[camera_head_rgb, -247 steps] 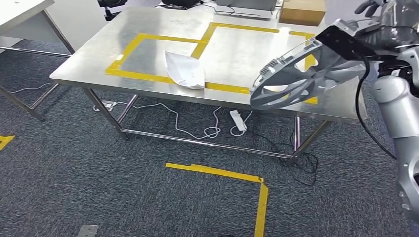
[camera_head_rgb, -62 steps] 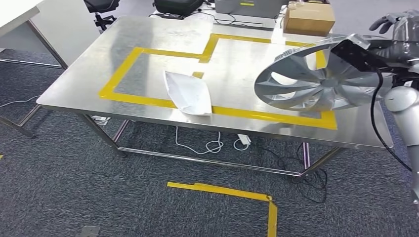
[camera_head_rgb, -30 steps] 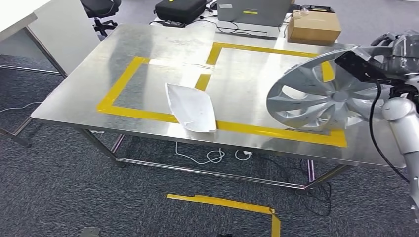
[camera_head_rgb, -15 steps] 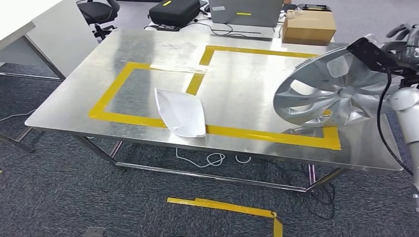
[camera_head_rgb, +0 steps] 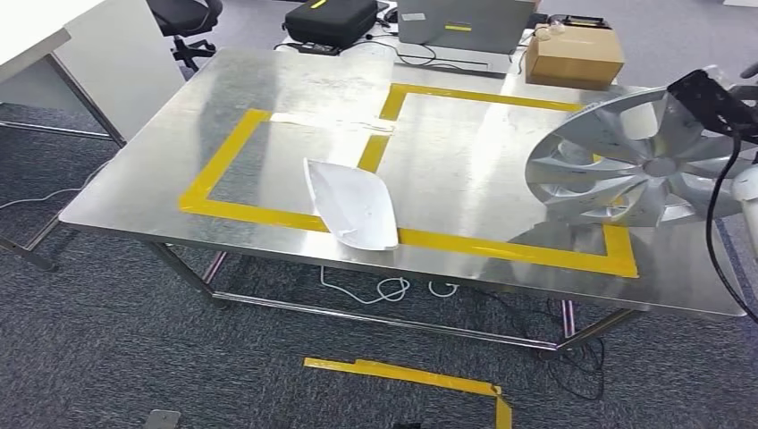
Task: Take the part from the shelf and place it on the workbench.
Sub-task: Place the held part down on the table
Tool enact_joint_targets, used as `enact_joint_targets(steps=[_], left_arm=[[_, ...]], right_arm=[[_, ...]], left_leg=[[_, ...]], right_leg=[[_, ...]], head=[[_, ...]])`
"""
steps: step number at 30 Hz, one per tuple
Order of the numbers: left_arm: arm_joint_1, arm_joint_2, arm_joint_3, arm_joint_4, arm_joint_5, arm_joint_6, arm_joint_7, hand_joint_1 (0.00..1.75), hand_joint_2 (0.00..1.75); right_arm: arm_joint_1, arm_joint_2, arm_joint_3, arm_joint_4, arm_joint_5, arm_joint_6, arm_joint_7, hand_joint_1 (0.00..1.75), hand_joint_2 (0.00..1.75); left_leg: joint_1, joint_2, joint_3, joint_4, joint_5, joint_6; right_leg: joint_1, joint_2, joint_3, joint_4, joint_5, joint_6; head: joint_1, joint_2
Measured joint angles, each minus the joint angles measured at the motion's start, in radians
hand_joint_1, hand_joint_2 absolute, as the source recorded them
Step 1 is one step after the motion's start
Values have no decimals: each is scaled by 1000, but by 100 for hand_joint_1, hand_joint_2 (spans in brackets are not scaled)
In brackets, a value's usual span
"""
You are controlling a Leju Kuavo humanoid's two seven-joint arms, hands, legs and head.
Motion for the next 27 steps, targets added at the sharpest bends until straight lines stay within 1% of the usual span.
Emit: enact_joint_targets(steps=[1, 2, 3, 4, 5, 6, 7, 8, 9, 10, 11, 12, 13, 14, 15, 16, 17, 18, 19, 20, 21, 22, 24, 25, 26, 27], left_arm=[[0, 0, 0, 0, 0, -1, 0, 0, 175], [-1, -1, 0, 0, 1, -3, 0, 0, 175], [-1, -2, 0, 0, 2, -4, -1, 0, 175], [-2, -2, 0, 0, 4, -3, -1, 0, 175], [-3, -2, 1, 0, 6, 1, -1, 0, 131], [-4, -2, 2, 0, 8, 7, 1, 0, 87], [-4, -1, 3, 0, 10, 14, 3, 0, 44], [-5, -1, 5, 0, 10, 20, 7, 0, 0], [-4, -1, 7, 0, 11, 26, 10, 0, 0], [-5, 0, 9, 0, 11, 29, 14, 0, 0], [-5, 0, 10, 0, 11, 31, 16, 0, 0], [-5, 1, 11, 0, 11, 32, 18, 0, 0], [-4, 0, 13, 0, 11, 32, 18, 0, 0], [-3, 0, 14, 0, 11, 32, 19, 0, 0], [-2, 0, 15, 0, 10, 32, 20, 0, 0], [-1, -1, 15, 0, 10, 32, 21, 0, 0], [0, -1, 16, 0, 10, 32, 21, 0, 0], [0, 0, 16, 0, 9, 33, 22, 0, 0], [-1, 0, 16, 0, 8, 33, 23, 0, 0], [-1, 0, 16, 0, 7, 34, 23, 0, 0], [-1, 0, 16, 0, 5, 35, 24, 0, 0], [-1, 0, 16, 0, 4, 36, 25, 0, 0], [-1, -1, 16, 0, 2, 37, 26, 0, 0], [-1, -2, 16, 0, 2, 37, 27, 0, 0], [-1, -2, 16, 0, 1, 38, 27, 0, 0], [-2, -2, 16, 0, 1, 39, 27, 0, 0]], right_arm=[[-1, 0, -1, 5, 0, 0, 0, 0, 0], [-2, 0, -1, 9, 0, 0, 0, 0, 0], [-3, 0, -2, 12, 1, 0, 0, 0, 0], [-5, 0, -3, 15, 3, 0, 0, 0, 0], [-7, 0, -3, 19, 5, -1, 0, 0, 0], [-9, 0, -4, 22, 7, -1, 0, 0, 0], [-9, 0, -4, 26, 8, -1, 0, 0, 0], [-9, 0, -5, 29, 9, -1, 0, 0, 0], [-8, 0, -6, 33, 9, 0, 1, 0, 0], [-8, 0, -8, 37, 9, 1, 2, 0, 0], [-9, 0, -9, 40, 8, 2, 3, 0, 0], [-8, 0, -9, 44, 7, 2, 3, 0, 0], [-8, 1, -9, 48, 5, 3, 3, 0, 0], [-6, 1, -9, 52, 4, 3, 4, 0, 0], [-3, 1, -9, 57, 2, 4, 4, 0, 0], [-1, 1, -10, 62, 0, 5, 5, 0, 0], [3, 1, -11, 67, -3, 7, 5, 0, 0], [6, 2, -13, 72, -8, 10, 6, 0, 0], [10, 2, -15, 77, -13, 14, 7, 0, 0], [13, 2, -17, 83, -17, 19, 7, 0, 0], [18, 2, -20, 89, -21, 25, 6, 0, 0], [24, 3, -21, 96, -24, 30, 6, 0, 0], [38, 4, -25, 105, -26, 35, 4, 0, 0], [43, 4, -26, 109, -27, 35, 3, 0, 0], [45, 4, -28, 112, -28, 35, 3, 0, 0], [47, 4, -30, 116, -29, 35, 3, 0, 0]], left_leg=[[0, 0, 1, 1, -1, 0], [0, 0, 4, 2, -4, -2], [1, 0, 6, 4, -7, -5], [-1, -1, 7, 6, -11, -9], [-2, -2, 6, 9, -13, -13], [-4, -2, 5, 11, -14, -17], [-6, -2, 3, 12, -13, -20], [-6, -2, 3, 13, -14, -24], [-6, -2, 3, 17, -18, -28], [-6, -1, -3, 32, -30, -34], [-5, -1, -17, 66, -50, -39], [-2, 0, -43, 121, -77, -44], [0, 0, -76, 189, -105, -48], [2, 1, -108, 252, -126, -50], [2, 1, -131, 290, -130, -50], [3, 1, -136, 292, -116, -49], [3, 1, -122, 253, -83, -47], [3, 1, -94, 186, -41, -43], [1, 0, -65, 120, -12, -39], [0, 0, -40, 64, 6, -35], [-1, 0, -26, 32, 10, -32], [-3, 0, -22, 22, 4, -30], [-2, -1, -18, 13, 5, -21], [0, -1, -15, 8, 7, -15], [2, -1, -12, 3, 10, -10], [4, 0, -10, 0, 11, -6]], right_leg=[[0, 0, 3, -10, 17, 0], [0, 0, 28, -62, 51, 0], [-1, -1, 64, -134, 84, -1], [0, -2, 100, -200, 106, -2], [1, -1, 128, -249, 119, -5], [2, -1, 140, -269, 118, -8], [4, 0, 144, -272, 115, -11], [3, 1, 143, -272, 116, -17], [1, 1, 145, -273, 116, -22], [-1, 0, 148, -275, 116, -28], [-4, -1, 151, -276, 115, -34], [-4, -2, 154, -276, 114, -38], [-4, -2, 156, -276, 112, -41], [-3, -2, 156, -276, 111, -43], [-3, -2, 157, -276, 110, -44], [-3, -1, 159, -275, 108, -44], [-2, -1, 161, -275, 107, -43], [-2, 0, 164, -275, 104, -42], [-1, 0, 166, -274, 102, -39], [1, 0, 166, -274, 100, -35], [2, 0, 166, -275, 100, -30], [3, 0, 165, -277, 100, -24], [1, -1, 164, -281, 99, -12], [0, -1, 159, -273, 90, -7], [0, -1, 144, -244, 72, -4], [-1, -1, 117, -191, 45, -2]], head=[[0, 0], [0, 0], [0, 0], [0, 0], [0, 0], [0, 0], [-1, 0], [-1, 0], [-1, 0], [-2, 0], [-4, 0], [-5, 0], [-7, 0], [-7, 0], [-7, 0], [-7, 0], [-7, 0], [-7, 0], [-7, 0], [-6, 0], [-6, 0], [-5, 0], [-5, 0], [-5, 0], [-3, 0], [-2, 0]])
